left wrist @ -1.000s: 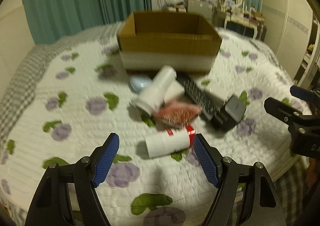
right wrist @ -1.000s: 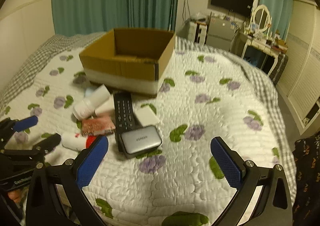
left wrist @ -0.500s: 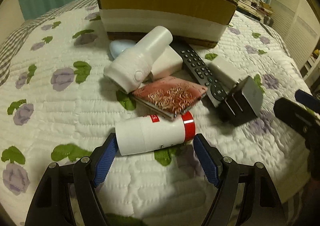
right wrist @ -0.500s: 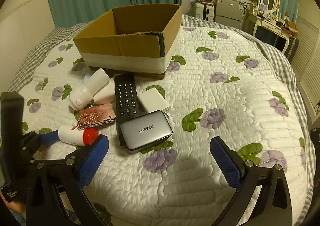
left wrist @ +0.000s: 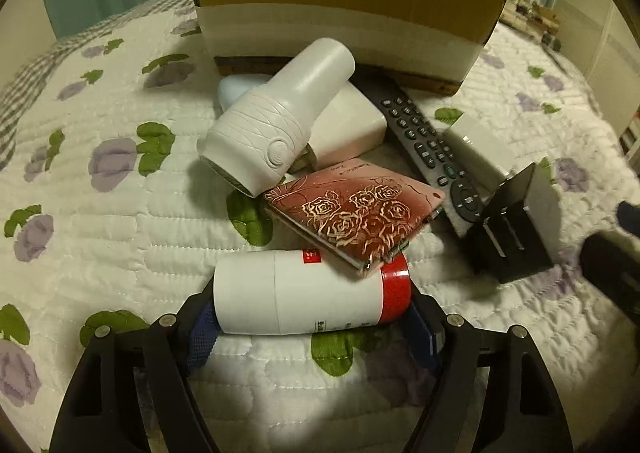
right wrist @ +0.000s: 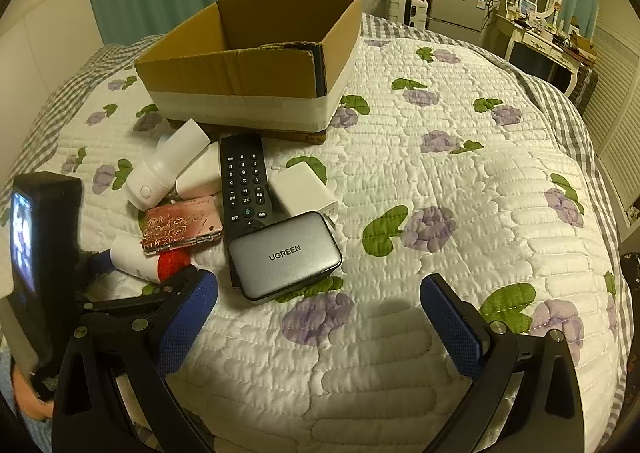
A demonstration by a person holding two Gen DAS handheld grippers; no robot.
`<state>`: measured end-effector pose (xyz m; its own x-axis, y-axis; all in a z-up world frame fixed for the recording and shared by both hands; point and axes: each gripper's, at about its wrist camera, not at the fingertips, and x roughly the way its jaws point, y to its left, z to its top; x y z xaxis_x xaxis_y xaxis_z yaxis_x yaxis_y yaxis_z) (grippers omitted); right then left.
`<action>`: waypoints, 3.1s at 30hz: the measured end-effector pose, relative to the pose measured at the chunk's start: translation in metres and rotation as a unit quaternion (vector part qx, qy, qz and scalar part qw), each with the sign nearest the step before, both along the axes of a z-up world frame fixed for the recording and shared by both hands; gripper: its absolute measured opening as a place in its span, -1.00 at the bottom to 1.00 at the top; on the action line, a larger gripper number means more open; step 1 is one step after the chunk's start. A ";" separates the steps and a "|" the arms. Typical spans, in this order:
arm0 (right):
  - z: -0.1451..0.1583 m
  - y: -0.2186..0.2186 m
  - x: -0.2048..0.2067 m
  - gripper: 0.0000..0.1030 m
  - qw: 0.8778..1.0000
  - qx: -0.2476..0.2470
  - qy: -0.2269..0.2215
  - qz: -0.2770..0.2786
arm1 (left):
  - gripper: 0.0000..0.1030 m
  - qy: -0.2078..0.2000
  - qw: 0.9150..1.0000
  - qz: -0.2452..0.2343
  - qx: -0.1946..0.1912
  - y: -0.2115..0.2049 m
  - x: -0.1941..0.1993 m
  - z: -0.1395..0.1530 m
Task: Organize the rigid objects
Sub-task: 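Grasp the white-red bottle with left tool while right tool grasps the grey UGREEN power bank, then drop the bottle and power bank into the cardboard box with both tools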
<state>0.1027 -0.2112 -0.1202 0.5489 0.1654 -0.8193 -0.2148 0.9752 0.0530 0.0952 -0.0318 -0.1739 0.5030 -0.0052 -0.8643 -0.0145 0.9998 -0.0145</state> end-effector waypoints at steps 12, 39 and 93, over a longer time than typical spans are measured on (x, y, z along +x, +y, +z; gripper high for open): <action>-0.015 0.042 0.032 0.63 0.992 -0.049 0.037 0.106 | 0.52 -0.054 0.999 -0.005 0.001 0.021 -0.015 0.044; 0.031 0.043 0.009 0.46 0.995 -0.048 0.009 0.091 | 0.52 -0.085 0.996 0.010 0.005 0.039 -0.036 0.093; 0.115 0.027 0.223 0.82 0.990 0.033 -0.132 0.034 | 0.58 -0.151 0.983 -0.058 0.087 -0.003 0.177 0.154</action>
<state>0.3261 -0.1847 -0.0048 0.7279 0.2578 -0.6353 -0.2953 0.9542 0.0489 0.2719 -0.0346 -0.0196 0.7413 0.0571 -0.6687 0.0791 0.9820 0.1716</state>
